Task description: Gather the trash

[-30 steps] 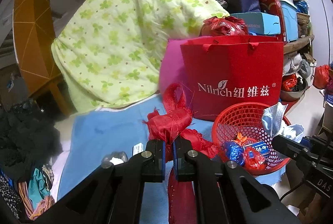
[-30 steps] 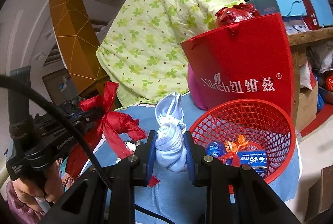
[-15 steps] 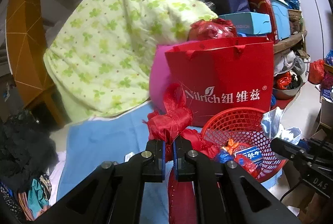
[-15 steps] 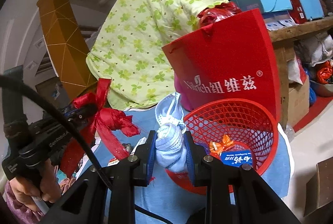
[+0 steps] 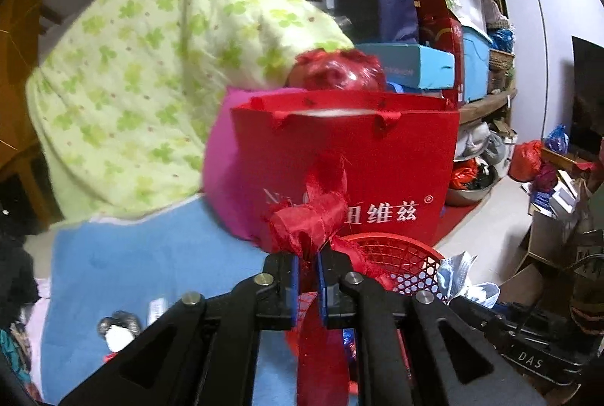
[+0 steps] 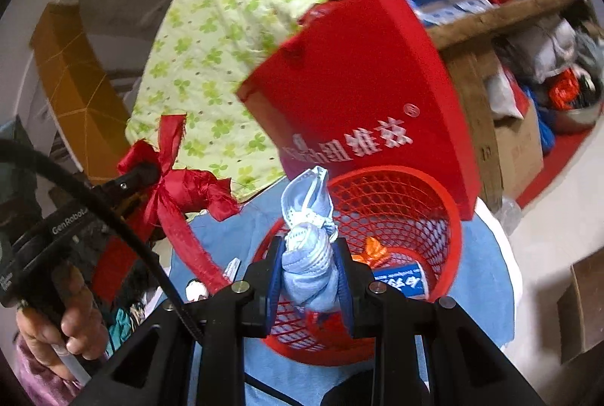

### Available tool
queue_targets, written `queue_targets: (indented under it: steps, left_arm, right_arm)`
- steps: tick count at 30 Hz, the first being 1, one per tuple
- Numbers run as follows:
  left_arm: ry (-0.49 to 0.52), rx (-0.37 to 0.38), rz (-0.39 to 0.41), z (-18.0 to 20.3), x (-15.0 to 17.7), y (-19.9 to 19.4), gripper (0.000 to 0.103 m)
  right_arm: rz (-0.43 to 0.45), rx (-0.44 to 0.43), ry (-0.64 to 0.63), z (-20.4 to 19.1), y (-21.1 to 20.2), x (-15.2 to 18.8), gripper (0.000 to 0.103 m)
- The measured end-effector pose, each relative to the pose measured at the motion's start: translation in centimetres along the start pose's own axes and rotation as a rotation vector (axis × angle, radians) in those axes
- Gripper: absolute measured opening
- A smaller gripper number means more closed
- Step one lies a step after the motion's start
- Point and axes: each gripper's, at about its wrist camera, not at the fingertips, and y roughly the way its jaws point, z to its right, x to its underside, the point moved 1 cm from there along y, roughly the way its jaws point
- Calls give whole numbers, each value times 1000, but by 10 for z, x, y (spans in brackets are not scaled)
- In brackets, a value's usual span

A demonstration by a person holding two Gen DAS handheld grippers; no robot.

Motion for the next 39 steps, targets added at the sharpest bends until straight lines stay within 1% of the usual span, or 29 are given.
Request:
queue_targets:
  steps: [1, 2, 3, 4, 5, 6, 7, 8, 9, 10, 11, 12, 14, 17, 20, 23, 24, 26, 27, 28, 30, 32, 34, 37, 39]
  left_arm:
    - [3, 4, -7, 2, 2, 6, 34]
    - [6, 14, -16, 3, 5, 13, 46]
    - [4, 12, -19, 3, 8, 17, 64]
    - [-1, 3, -19, 2, 11, 20, 67]
    - [-7, 1, -26, 0, 15, 23, 67]
    - [-16, 10, -49, -3, 21, 27, 67]
    - [-22, 14, -63, -7, 25, 27, 67]
    - [-28, 13, -75, -12, 30, 27, 67]
    - [-29, 4, -82, -18, 35, 26, 67]
    - [-27, -11, -86, -25, 40, 24, 67]
    - [-26, -25, -91, -31, 44, 23, 67]
    - [-29, -49, -103, -44, 53, 19, 67]
    - [-50, -81, -119, -66, 69, 13, 68]
    - [-107, -174, -163, -117, 107, -2, 68]
    - [-197, -279, -208, -171, 149, -20, 68]
    - [-279, -398, -236, -224, 186, -39, 69]
    - [-313, -457, -243, -247, 201, -47, 68]
    - [-376, -531, -259, -281, 220, -58, 68]
    - [-411, -569, -264, -298, 229, -64, 68]
    - [-439, -601, -263, -313, 236, -69, 68]
    - [-476, -650, -251, -339, 248, -79, 68]
    - [-493, -701, -247, -361, 256, -84, 68]
    - [-508, -736, -250, -377, 261, -84, 68]
    - [-553, -783, -230, -396, 265, -87, 69]
    - [-579, -791, -213, -404, 273, -82, 69]
  right_arm:
    - [-4, 6, 17, 5, 3, -1, 30]
    - [-13, 16, 36, 10, 7, -1, 30]
    - [-24, 19, 45, 13, 10, -1, 31]
    - [-45, 20, 63, 18, 17, -1, 32]
    - [-61, 22, 79, 21, 22, 0, 33]
    - [-77, 22, 92, 23, 25, 1, 43]
    - [-94, 22, 120, 27, 29, 2, 64]
    - [-91, 13, 138, 28, 30, 3, 70]
    - [-82, -1, 141, 27, 29, 4, 71]
    - [-65, -5, 117, 22, 27, 5, 71]
    - [-53, 4, 96, 18, 25, 6, 71]
    - [-38, 14, 67, 12, 22, 6, 71]
    - [-13, -12, 19, -4, 14, 6, 71]
    - [6, -55, -55, -32, 8, 7, 71]
    - [-10, -119, -143, -73, 13, 12, 71]
    - [-81, -180, -239, -126, 35, 28, 71]
    - [-101, -190, -258, -138, 42, 34, 71]
    - [-174, -218, -315, -175, 71, 53, 71]
    - [-196, -219, -332, -186, 82, 60, 71]
    - [-234, -218, -360, -206, 101, 73, 71]
    - [-299, -222, -382, -232, 131, 92, 71]
    - [-360, -226, -395, -255, 157, 112, 71]
    - [-403, -229, -417, -276, 181, 129, 71]
    - [-414, -217, -445, -298, 206, 144, 71]
    - [-413, -202, -439, -307, 224, 145, 71]
